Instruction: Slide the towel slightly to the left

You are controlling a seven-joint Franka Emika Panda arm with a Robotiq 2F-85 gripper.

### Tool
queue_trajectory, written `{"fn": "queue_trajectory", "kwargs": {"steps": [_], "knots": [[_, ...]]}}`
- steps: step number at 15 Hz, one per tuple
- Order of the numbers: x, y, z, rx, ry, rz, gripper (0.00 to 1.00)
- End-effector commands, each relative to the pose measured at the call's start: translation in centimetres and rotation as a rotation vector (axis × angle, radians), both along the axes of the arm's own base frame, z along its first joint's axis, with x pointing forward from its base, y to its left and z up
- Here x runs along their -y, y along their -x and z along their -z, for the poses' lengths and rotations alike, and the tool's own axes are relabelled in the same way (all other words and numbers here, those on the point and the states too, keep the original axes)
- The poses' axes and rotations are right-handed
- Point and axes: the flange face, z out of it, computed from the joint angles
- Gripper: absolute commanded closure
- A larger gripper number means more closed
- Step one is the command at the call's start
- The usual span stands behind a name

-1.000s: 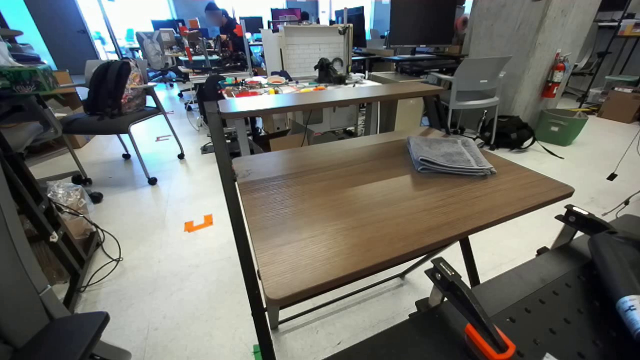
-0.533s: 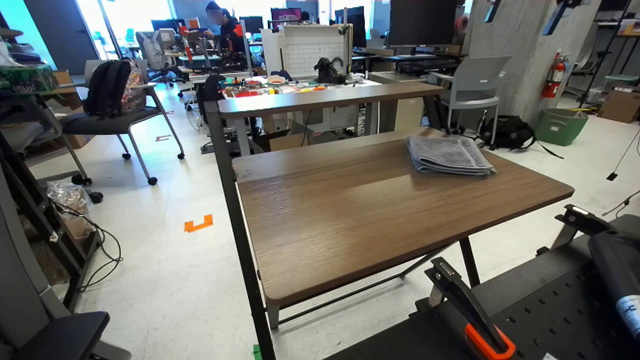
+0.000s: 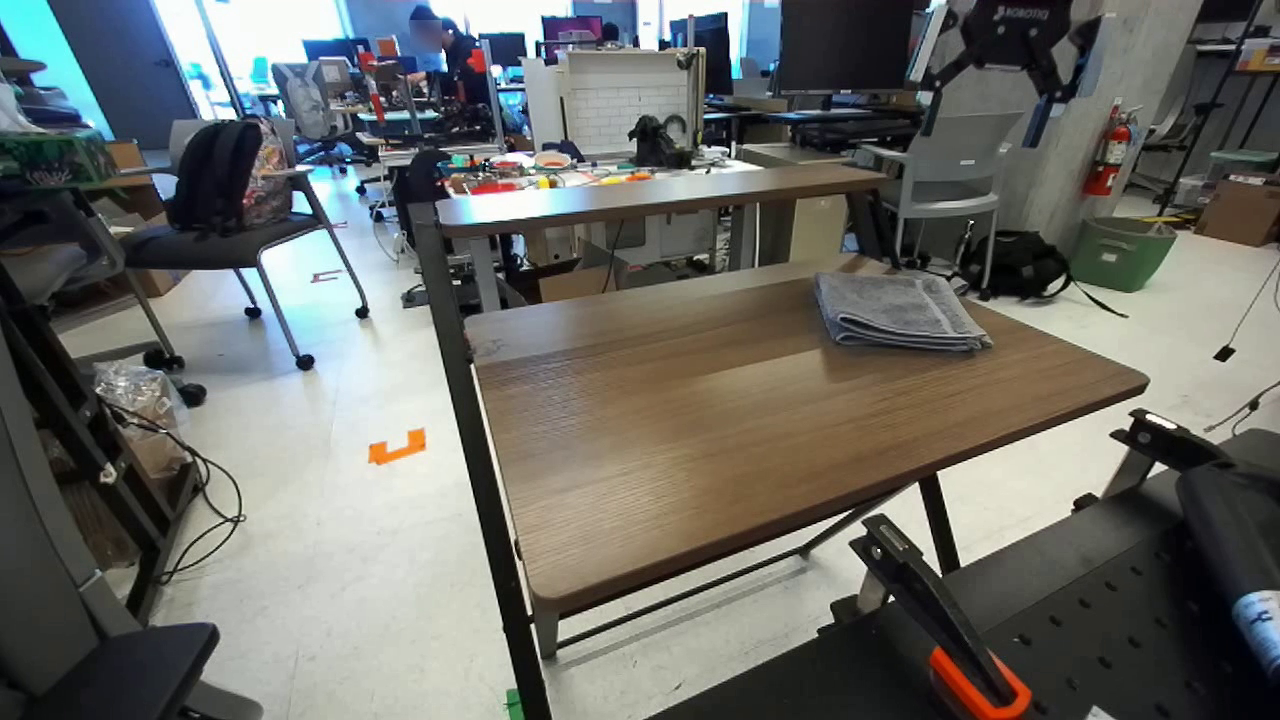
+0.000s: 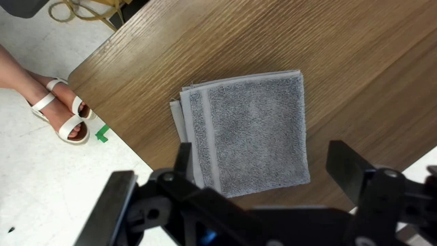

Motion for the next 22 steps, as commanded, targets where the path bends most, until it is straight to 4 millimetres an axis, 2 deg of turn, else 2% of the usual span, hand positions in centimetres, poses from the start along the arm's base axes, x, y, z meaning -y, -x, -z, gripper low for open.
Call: {"fn": "queue_trajectory", "kwargs": {"steps": [1, 4, 12, 18, 22], "knots": [[-0.4, -3.5, 3.3, -0.024, 0.053, -0.003, 0.0], [-0.2, -5.3, 6.2, -0.03, 0.079, -0.004, 0.0], [1.6, -8.9, 11.4, 0.009, 0.104, 0.002, 0.0], [1.2, -10.2, 15.3, 0.065, 0.133, -0.016, 0.0], [0.5, -10.3, 17.6, 0.04, 0.125, -0.04, 0.0]]}}
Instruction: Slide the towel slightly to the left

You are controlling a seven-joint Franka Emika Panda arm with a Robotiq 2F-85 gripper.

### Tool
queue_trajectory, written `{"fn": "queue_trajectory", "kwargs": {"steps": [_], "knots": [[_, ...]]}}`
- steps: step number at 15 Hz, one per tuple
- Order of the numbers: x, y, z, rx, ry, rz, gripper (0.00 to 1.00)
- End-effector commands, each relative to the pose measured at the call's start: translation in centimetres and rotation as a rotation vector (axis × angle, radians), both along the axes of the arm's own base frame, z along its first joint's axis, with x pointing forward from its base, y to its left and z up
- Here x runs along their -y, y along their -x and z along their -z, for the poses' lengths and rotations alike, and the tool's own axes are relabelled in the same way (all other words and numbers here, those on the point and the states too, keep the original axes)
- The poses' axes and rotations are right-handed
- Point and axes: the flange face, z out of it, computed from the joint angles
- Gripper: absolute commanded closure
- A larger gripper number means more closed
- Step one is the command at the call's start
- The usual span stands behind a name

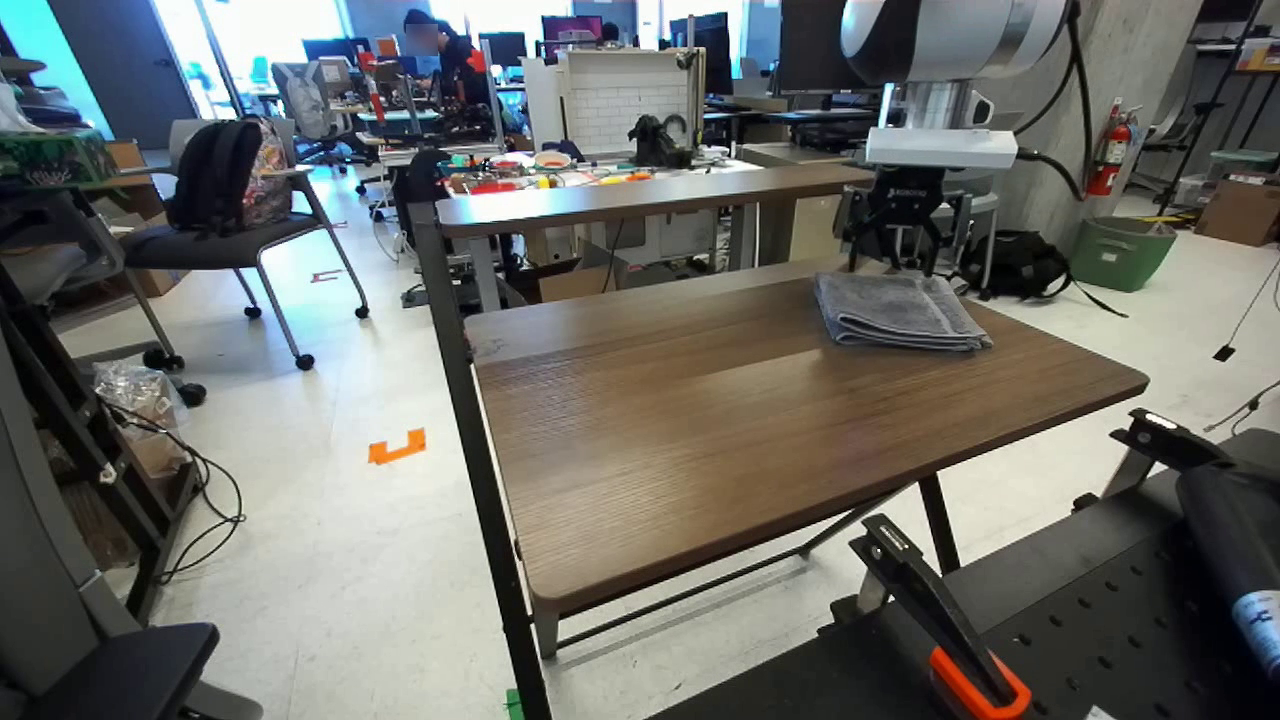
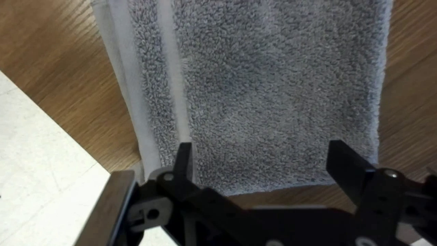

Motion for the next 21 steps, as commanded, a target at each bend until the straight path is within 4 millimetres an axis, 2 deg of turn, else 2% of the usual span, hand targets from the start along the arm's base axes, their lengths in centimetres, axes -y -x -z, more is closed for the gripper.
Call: {"fn": "queue_trajectory", "kwargs": {"steps": [1, 7, 9, 17, 21], "knots": [[-0.6, -0.9, 1.7, 0.003, 0.007, -0.022, 0.0], [-2.6, -1.4, 4.4, -0.039, 0.01, -0.069, 0.0], [-3.9, -1.6, 5.1, -0.062, 0.018, -0.103, 0.0], [-10.9, -2.8, 6.5, -0.134, 0.098, -0.292, 0.0], [-14.7, -2.4, 7.6, -0.171, 0.136, -0.386, 0.0]]}}
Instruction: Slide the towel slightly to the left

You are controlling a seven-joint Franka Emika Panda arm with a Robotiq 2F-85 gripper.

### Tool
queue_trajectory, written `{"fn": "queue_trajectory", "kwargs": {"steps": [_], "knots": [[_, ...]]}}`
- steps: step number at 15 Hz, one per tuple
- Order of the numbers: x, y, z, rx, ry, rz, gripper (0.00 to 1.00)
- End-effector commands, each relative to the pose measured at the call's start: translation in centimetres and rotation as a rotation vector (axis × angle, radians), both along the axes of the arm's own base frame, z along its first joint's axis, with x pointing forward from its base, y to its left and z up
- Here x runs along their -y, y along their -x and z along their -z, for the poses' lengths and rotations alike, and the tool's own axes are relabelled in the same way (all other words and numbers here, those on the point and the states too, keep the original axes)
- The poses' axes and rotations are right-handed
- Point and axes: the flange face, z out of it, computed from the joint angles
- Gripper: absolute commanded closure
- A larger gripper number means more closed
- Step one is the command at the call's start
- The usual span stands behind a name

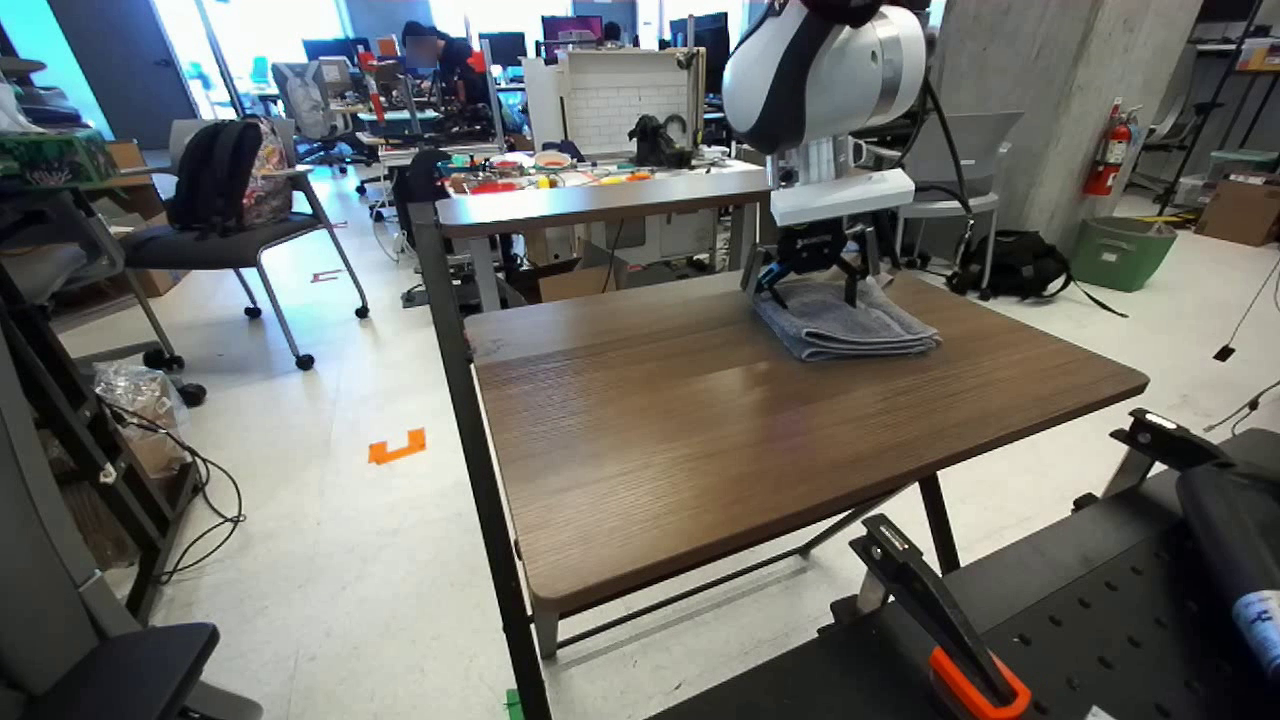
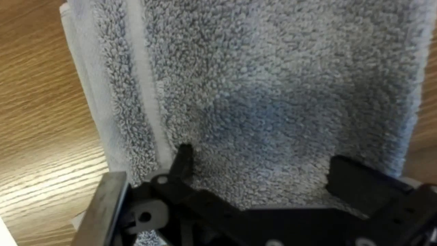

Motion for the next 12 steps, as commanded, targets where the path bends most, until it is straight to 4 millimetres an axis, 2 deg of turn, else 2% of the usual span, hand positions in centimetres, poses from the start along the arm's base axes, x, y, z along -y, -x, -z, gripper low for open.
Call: {"fn": "queue_trajectory", "kwargs": {"steps": [1, 3, 12], "knots": [[-3.5, 0.1, 3.1, -0.049, 0.028, -0.094, 0.0], [-5.4, 0.2, 3.9, -0.062, 0.039, -0.134, 0.0], [-14.8, 0.0, 4.9, -0.086, 0.059, -0.313, 0.0]]}}
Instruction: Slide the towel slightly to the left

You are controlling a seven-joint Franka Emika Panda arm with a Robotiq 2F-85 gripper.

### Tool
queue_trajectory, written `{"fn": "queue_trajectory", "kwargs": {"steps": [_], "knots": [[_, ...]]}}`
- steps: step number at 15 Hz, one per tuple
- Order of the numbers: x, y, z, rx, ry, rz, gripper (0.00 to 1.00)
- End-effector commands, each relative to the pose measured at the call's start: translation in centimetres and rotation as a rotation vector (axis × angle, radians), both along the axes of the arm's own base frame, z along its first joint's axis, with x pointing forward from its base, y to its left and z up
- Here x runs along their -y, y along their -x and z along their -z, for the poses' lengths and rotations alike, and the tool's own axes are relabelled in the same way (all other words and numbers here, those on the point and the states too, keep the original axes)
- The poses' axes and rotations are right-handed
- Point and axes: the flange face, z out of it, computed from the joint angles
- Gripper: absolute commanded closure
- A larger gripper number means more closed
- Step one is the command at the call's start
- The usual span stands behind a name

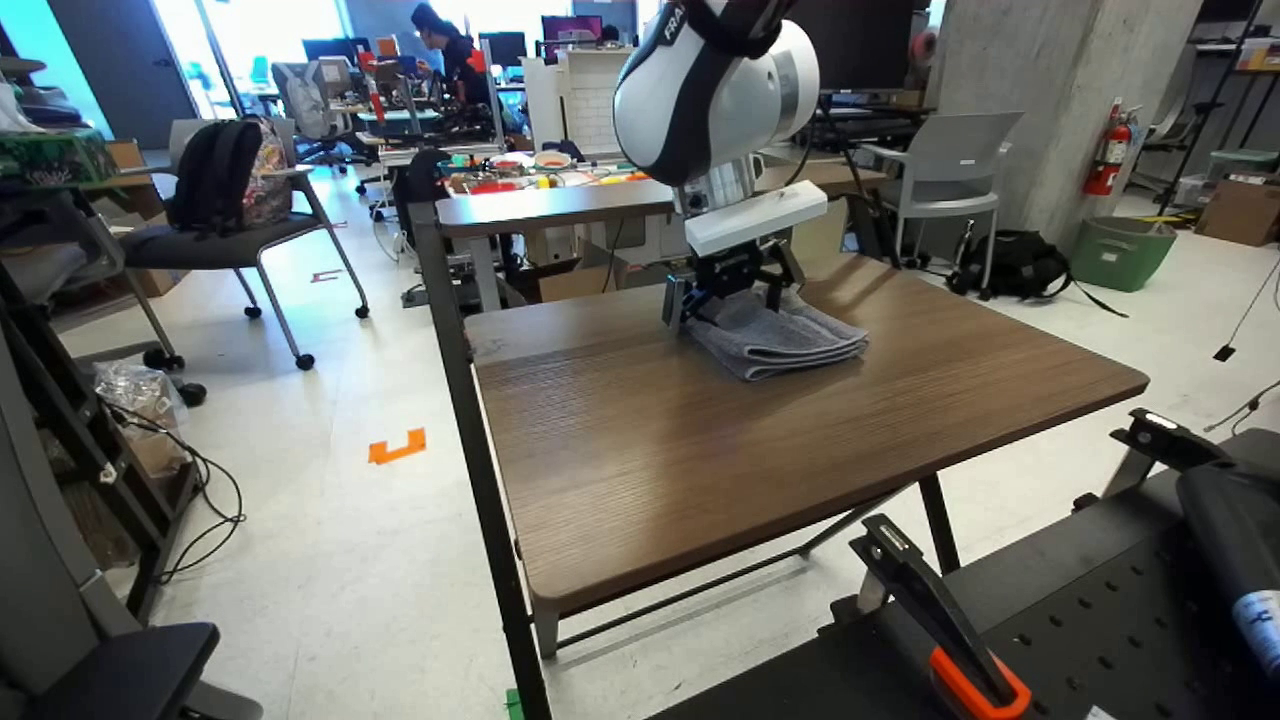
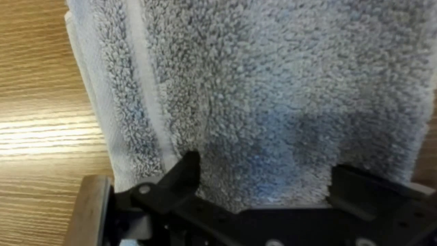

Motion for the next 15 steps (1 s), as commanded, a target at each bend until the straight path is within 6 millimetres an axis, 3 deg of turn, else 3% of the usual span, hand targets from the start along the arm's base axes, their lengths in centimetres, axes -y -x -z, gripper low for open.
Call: {"fn": "queue_trajectory", "kwargs": {"steps": [1, 7, 15], "knots": [[-4.2, 0.4, 3.4, -0.042, 0.001, -0.079, 0.0], [-8.5, 0.3, 2.4, -0.042, -0.023, -0.141, 0.0], [-10.0, 2.0, -3.8, 0.009, -0.002, -0.117, 0.0]]}}
